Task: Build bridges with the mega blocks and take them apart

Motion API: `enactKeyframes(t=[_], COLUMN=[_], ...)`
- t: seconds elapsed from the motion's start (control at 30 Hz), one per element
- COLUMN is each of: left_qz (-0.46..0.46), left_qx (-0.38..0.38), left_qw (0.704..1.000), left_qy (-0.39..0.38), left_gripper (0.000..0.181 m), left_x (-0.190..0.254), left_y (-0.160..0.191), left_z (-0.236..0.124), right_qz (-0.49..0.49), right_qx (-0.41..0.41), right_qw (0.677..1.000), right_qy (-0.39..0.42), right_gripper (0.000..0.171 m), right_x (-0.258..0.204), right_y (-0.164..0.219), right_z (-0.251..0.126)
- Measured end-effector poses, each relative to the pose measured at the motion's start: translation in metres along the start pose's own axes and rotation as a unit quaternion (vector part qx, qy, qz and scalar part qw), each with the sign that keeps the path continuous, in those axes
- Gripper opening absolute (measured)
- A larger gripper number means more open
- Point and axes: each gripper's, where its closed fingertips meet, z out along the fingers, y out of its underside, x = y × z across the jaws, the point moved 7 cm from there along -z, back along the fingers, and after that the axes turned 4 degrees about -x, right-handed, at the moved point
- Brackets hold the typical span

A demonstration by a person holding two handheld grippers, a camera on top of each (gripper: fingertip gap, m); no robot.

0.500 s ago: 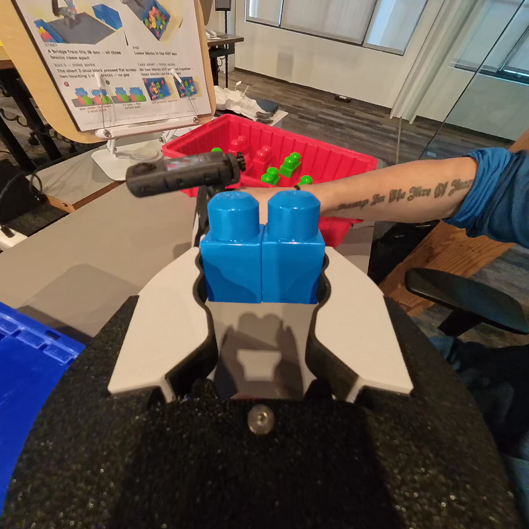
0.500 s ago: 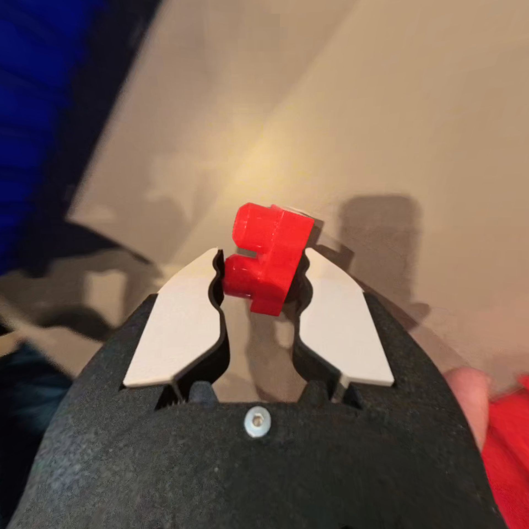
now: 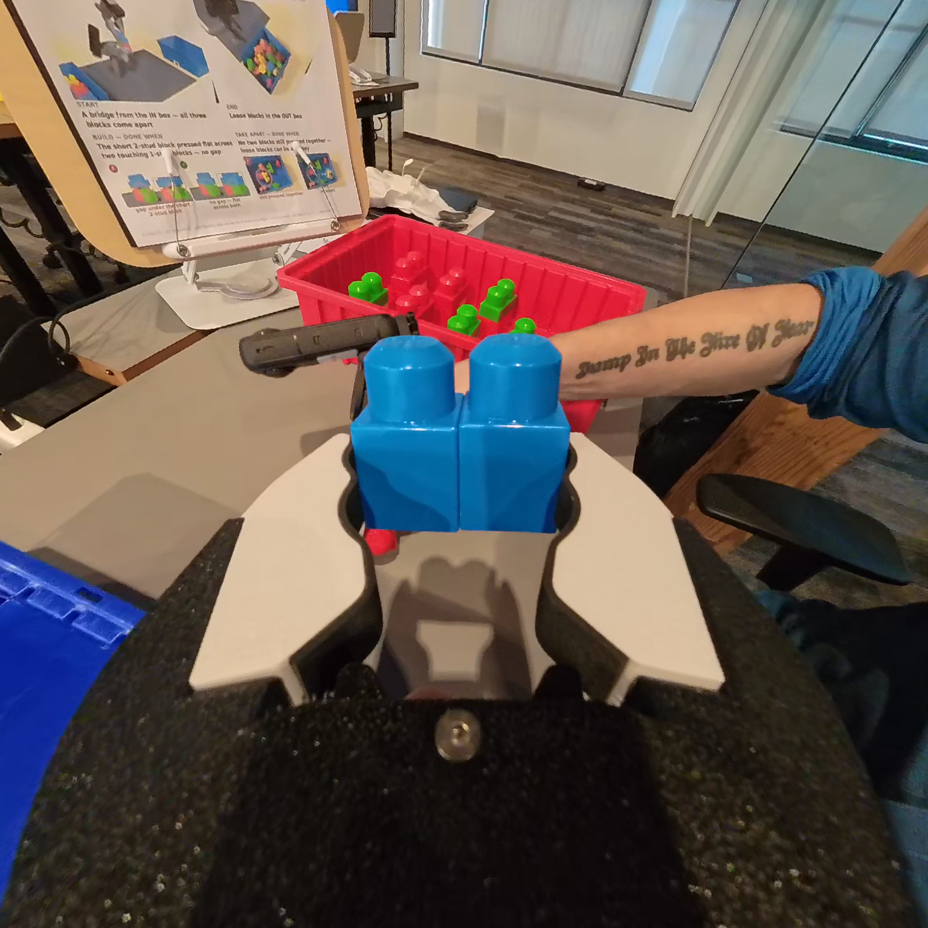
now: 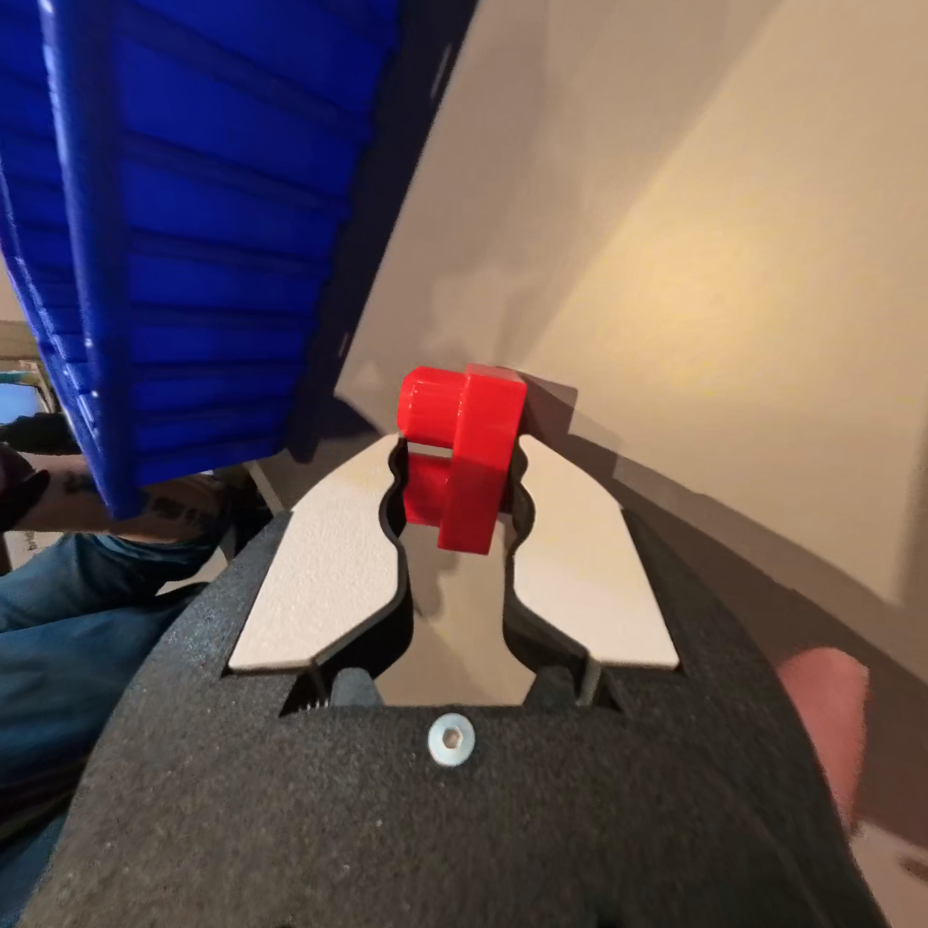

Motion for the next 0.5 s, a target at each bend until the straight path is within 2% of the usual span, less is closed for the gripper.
enactKeyframes(t=[0.13,0.4,0.5], left_qz=[0.000,-0.003,-0.003], left_qx=[-0.002,-0.004,-0.005], left_qw=[1.000,1.000,1.000], left_qy=[0.001,0.007,0.008], left_gripper=[0.075,0.075,0.075], left_x=[0.001,0.000,0.001], left_y=[0.000,0.001,0.001], left_z=[0.001,0.003,0.005], right_qz=[0.006,-0.019,-0.026], right_qx=[-0.005,-0.010,-0.005], right_qw=[1.000,0.997,0.998], right_qy=[0.003,0.075,0.059], right_gripper=[0.039,0.038,0.038], right_x=[0.006,0.017,0.014], right_y=[0.001,0.001,0.001], right_z=[-0.001,-0.010,-0.009])
